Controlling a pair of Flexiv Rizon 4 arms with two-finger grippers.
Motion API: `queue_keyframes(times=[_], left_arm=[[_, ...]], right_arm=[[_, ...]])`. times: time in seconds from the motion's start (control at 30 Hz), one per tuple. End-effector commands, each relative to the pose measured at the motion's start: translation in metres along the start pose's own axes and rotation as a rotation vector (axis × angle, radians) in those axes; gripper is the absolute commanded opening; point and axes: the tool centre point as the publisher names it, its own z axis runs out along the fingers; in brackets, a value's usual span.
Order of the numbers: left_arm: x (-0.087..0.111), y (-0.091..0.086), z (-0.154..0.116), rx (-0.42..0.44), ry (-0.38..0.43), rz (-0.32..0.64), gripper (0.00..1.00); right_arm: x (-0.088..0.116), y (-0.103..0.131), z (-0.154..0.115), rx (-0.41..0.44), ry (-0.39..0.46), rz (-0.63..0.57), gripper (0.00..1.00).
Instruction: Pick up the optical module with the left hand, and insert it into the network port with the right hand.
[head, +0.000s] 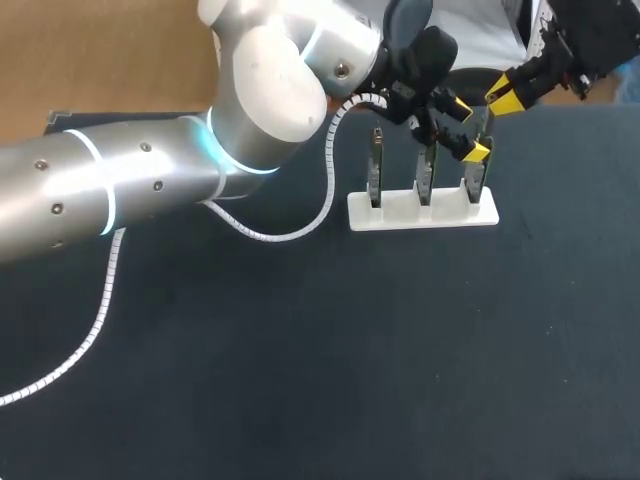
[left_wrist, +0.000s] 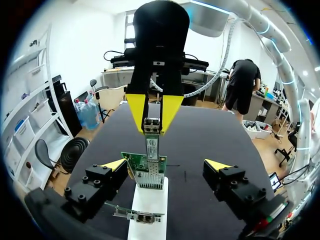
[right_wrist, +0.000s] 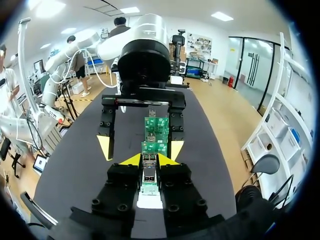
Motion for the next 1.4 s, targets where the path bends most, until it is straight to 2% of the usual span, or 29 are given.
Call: queue_keyframes(times=[0.03, 0.47, 1.4], left_arm=[[-0.0014, 0.0015, 0.0006, 0.002, 0.006, -0.001, 1.00], [-0.0014, 0.0015, 0.0006, 0.002, 0.006, -0.001, 1.00], [-0.0014, 0.0015, 0.0006, 0.002, 0.006, -0.001, 1.00]], right_arm=[[0.0017, -0.0011, 0.0014, -0.009, -0.001, 0.000, 0.00], [-0.0022, 0.0017, -0.0048, -0.003, -0.022, -0.023, 0.00], [0.0037, 0.0012, 0.0009, -0.008, -0.009, -0.008, 0.00]])
